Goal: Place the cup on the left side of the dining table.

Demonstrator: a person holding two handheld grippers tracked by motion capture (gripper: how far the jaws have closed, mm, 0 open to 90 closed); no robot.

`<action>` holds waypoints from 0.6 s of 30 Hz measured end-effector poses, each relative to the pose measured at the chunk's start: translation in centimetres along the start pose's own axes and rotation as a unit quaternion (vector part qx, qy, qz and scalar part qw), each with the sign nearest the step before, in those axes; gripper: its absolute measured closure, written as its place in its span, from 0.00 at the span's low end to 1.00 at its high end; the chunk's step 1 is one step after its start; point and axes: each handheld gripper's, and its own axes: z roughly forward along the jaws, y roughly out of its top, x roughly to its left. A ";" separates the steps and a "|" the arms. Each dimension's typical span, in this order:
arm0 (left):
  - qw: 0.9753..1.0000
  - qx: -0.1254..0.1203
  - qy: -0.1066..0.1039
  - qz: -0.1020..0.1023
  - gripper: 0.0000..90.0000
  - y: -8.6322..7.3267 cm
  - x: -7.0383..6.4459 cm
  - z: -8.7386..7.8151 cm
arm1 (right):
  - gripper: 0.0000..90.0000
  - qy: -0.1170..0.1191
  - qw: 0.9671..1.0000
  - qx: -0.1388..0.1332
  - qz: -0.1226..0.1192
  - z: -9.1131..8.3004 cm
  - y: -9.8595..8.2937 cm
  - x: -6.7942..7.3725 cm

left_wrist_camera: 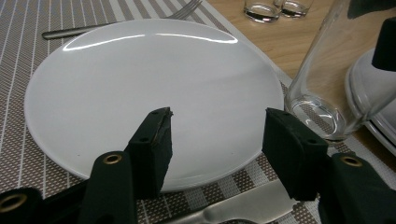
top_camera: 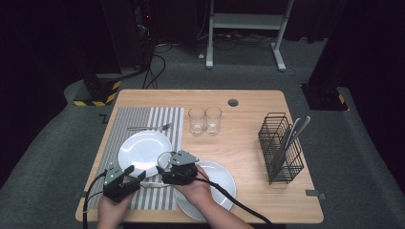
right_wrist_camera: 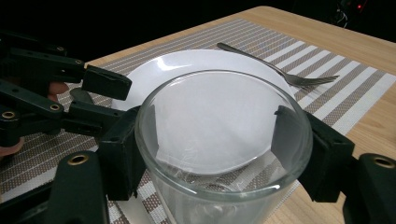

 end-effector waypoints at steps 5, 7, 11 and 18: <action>1.000 -0.001 0.000 0.000 0.47 0.0 0.0 0.0 | 0.27 0.004 1.000 -0.006 0.008 0.0 0.1 -0.1; 1.000 0.000 0.000 0.001 0.47 0.0 0.0 0.0 | 0.25 0.004 1.000 -0.010 0.009 -0.1 0.2 -0.1; 1.000 -0.001 0.000 0.001 0.47 0.0 -0.1 0.0 | 0.24 0.001 1.000 -0.017 0.005 -0.5 0.5 0.0; 1.000 -0.001 0.001 0.001 0.47 0.0 -0.1 0.0 | 0.26 0.001 1.000 -0.025 0.008 -1.1 1.0 -0.1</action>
